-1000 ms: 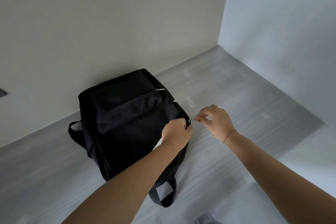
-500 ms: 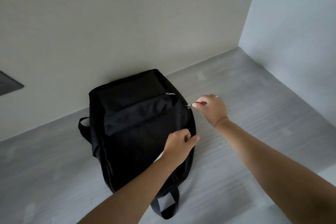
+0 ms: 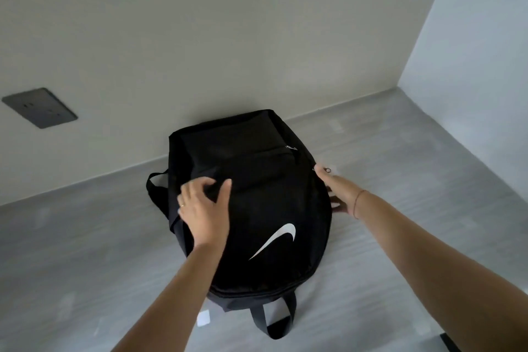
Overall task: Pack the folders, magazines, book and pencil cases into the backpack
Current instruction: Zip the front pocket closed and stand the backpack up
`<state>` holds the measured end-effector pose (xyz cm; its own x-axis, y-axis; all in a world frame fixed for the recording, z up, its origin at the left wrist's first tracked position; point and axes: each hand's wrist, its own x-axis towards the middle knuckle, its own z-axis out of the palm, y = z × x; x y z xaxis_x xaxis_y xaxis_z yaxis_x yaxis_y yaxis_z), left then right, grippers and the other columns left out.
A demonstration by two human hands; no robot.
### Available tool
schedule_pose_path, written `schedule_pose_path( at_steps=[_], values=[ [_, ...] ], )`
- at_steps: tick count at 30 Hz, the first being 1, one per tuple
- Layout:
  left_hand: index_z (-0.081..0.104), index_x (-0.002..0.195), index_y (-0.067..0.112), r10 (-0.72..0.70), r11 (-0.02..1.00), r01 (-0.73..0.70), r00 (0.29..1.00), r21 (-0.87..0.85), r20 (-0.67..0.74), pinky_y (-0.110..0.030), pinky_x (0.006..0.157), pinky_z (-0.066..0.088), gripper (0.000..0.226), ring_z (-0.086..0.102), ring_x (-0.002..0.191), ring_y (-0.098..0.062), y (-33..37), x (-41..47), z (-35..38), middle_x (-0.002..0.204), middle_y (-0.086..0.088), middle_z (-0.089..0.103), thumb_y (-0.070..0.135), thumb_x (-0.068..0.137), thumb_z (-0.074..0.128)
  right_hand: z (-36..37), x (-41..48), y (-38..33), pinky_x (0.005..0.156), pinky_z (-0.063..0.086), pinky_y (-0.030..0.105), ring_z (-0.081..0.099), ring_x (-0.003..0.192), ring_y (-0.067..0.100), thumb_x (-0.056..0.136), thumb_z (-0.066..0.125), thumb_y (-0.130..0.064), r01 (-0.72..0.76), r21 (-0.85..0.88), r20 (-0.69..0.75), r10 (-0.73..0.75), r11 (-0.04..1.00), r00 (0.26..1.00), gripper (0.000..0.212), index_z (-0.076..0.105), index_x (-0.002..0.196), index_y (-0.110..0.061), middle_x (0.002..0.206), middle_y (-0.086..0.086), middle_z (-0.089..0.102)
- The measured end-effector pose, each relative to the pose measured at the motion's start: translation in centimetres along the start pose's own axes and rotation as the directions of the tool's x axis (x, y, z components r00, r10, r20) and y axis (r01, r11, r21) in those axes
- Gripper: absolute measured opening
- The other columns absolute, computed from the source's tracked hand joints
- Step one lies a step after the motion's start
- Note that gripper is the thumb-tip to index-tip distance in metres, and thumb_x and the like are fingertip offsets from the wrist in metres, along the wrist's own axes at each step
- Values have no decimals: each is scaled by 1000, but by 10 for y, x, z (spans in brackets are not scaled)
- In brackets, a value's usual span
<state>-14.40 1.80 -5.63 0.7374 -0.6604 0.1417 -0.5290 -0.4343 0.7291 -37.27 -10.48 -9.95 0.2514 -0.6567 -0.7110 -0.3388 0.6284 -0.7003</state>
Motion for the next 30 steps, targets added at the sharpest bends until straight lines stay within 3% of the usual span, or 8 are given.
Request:
schedule_pose_path(
  at_steps=[2, 4, 7, 13, 18, 22, 26, 30],
  values=[
    [45, 125, 13, -328, 941, 332, 942, 65, -66, -47, 106, 26, 66, 35, 127, -32, -34, 23, -19, 135, -13, 41, 49, 76, 70, 7, -1, 12, 74, 53, 32, 63, 92, 19, 77, 51, -71, -77, 74, 83, 71, 994, 994, 59, 66, 106, -21, 102, 0, 68],
    [31, 138, 12, -647, 751, 659, 747, -38, 157, -48, 107, 32, 101, 36, 131, -34, -62, 33, -26, 142, -12, 35, 62, 62, 75, 16, 2, 20, 85, 52, 36, 64, 106, 21, 74, 59, -68, -115, 200, 150, 86, 973, 985, 63, 67, 112, -19, 113, 2, 70],
    [34, 141, 17, -659, 474, 851, 512, -225, 550, -40, 83, 52, 137, 57, 115, -30, -89, 30, -28, 134, -7, 53, 74, 26, 81, 26, -4, 18, 80, 50, 35, 64, 106, 22, 80, 58, -60, -131, 316, 186, 74, 940, 980, 56, 67, 112, -15, 113, 6, 70],
    [16, 145, 22, -552, 671, 732, 602, -122, 577, -47, 100, 44, 111, 44, 127, -29, -83, 8, -37, 143, -5, 39, 55, 60, 81, 32, -21, 16, 97, 45, 36, 61, 111, 21, 84, 60, -49, -14, 159, 200, -18, 987, 980, 49, 61, 120, -17, 119, 4, 67],
    [43, 127, 16, -524, 820, 536, 561, 201, 641, -31, 65, 52, 81, 60, 97, -24, -89, -35, -50, 115, -5, 57, 58, 66, 74, 29, -43, 40, 79, 55, 32, 66, 99, 19, 84, 63, -41, 87, -213, 142, -57, 973, 988, 32, 61, 112, -24, 107, 0, 70],
    [59, 96, 2, -456, 807, 591, 618, 5, 640, -26, 44, 46, 39, 58, 46, -20, -84, -57, -50, 64, -12, 63, 37, 83, 68, 33, -57, 56, 73, 54, 30, 65, 89, 18, 91, 58, -25, 193, -199, 115, -173, 961, 978, 18, 63, 105, -15, 98, 4, 69],
    [62, 77, 1, -349, 807, 550, 737, -213, 579, -23, 44, 43, 34, 54, 41, -16, -64, -46, -70, 50, -8, 58, 34, 87, 64, 46, -75, 32, 77, 50, 30, 67, 86, 17, 72, 69, -54, 404, -185, 61, -400, 896, 914, 46, 69, 90, -12, 87, 2, 72],
    [68, 84, 4, -268, 740, 508, 824, -441, 499, -28, 49, 46, 29, 56, 51, -19, -35, -21, -99, 63, -6, 65, 33, 86, 66, 53, -91, -11, 77, 50, 30, 63, 83, 19, 88, 61, -16, 520, -47, 34, -519, 853, 854, 10, 69, 84, -12, 85, 3, 70]
  ],
)
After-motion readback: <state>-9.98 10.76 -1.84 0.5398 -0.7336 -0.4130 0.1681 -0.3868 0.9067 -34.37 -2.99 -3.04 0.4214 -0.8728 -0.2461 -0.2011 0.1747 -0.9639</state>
